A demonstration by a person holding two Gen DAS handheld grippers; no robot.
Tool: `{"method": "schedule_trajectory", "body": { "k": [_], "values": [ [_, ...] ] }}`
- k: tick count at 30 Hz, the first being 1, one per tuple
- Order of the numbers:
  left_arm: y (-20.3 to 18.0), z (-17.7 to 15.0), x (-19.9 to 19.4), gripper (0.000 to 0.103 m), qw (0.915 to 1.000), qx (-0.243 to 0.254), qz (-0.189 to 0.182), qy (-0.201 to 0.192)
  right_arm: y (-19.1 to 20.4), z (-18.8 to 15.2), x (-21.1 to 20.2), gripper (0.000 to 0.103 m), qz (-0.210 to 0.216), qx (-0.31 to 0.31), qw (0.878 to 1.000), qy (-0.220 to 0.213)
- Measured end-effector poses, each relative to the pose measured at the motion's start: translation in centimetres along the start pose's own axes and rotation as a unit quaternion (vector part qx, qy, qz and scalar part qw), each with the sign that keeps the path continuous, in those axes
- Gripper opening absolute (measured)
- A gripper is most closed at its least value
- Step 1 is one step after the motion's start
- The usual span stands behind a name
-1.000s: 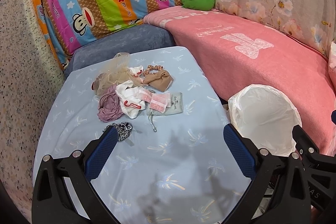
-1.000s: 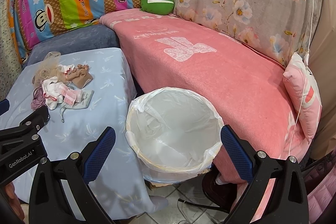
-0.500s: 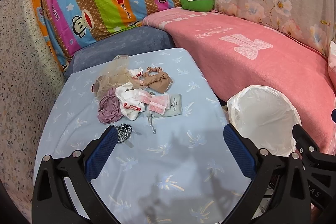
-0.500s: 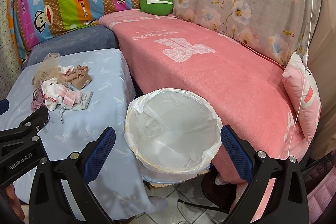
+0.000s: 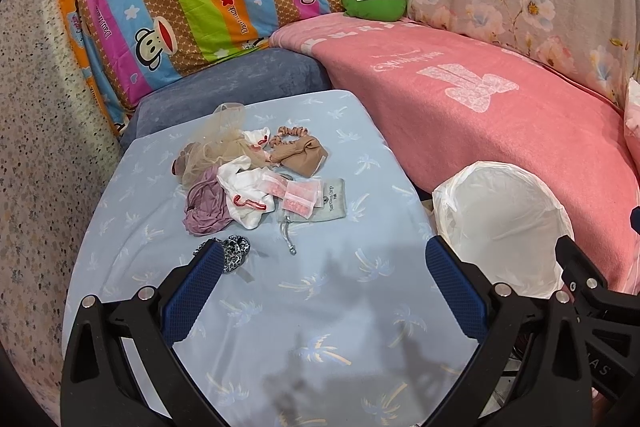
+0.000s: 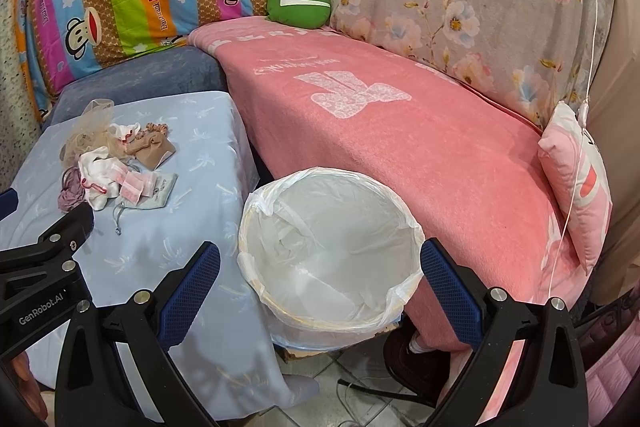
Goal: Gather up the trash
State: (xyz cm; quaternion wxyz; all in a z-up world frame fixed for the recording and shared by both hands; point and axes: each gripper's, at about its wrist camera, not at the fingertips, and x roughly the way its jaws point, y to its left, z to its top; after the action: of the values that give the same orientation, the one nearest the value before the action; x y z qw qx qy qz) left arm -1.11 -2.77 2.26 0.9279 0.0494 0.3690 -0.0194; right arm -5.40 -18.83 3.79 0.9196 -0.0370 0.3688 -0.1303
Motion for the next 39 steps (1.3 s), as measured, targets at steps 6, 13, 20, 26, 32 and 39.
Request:
{"method": "schedule_trajectory", "body": {
  "k": [6, 13, 20, 26, 32, 39],
  "values": [
    [0.2, -0.1, 0.3, 0.096, 1.0, 0.0, -0.005, 0.004, 0.0, 0.0, 0.1, 0.097, -0.001, 0.0, 1.0, 0.003],
    [0.7, -0.3, 1.0, 0.096, 0.9998, -0.002, -0.013, 0.012, 0.1, 0.0, 0.4, 0.097, -0.002, 0.0, 1.0, 0.005],
    [2.0, -0.3, 2.0, 0.096, 0.9997, -0.013, -0.015, 0.016, 0.8, 0.2, 1.0, 0.097, -0.001, -0.002, 1.0, 0.008],
    [3.6, -0.5, 3.3, 0.096, 0.9994, -0.022, -0.017, 0.022, 2.1, 0.7, 1.7, 0.097, 0.009, 0.002, 1.0, 0.007],
    [6.6, -0.8, 5.7, 0.096, 0.9978, -0.049, -0.001, 0.044, 4.1, 1.3, 2.8, 0.097, 0.019, 0.001, 1.0, 0.004],
    [10.1, -1.2, 8.4, 0.096, 0.9947, -0.077, 0.013, 0.067, 6.8, 2.2, 4.4, 0.097, 0.05, 0.005, 0.999, 0.003]
  ]
}}
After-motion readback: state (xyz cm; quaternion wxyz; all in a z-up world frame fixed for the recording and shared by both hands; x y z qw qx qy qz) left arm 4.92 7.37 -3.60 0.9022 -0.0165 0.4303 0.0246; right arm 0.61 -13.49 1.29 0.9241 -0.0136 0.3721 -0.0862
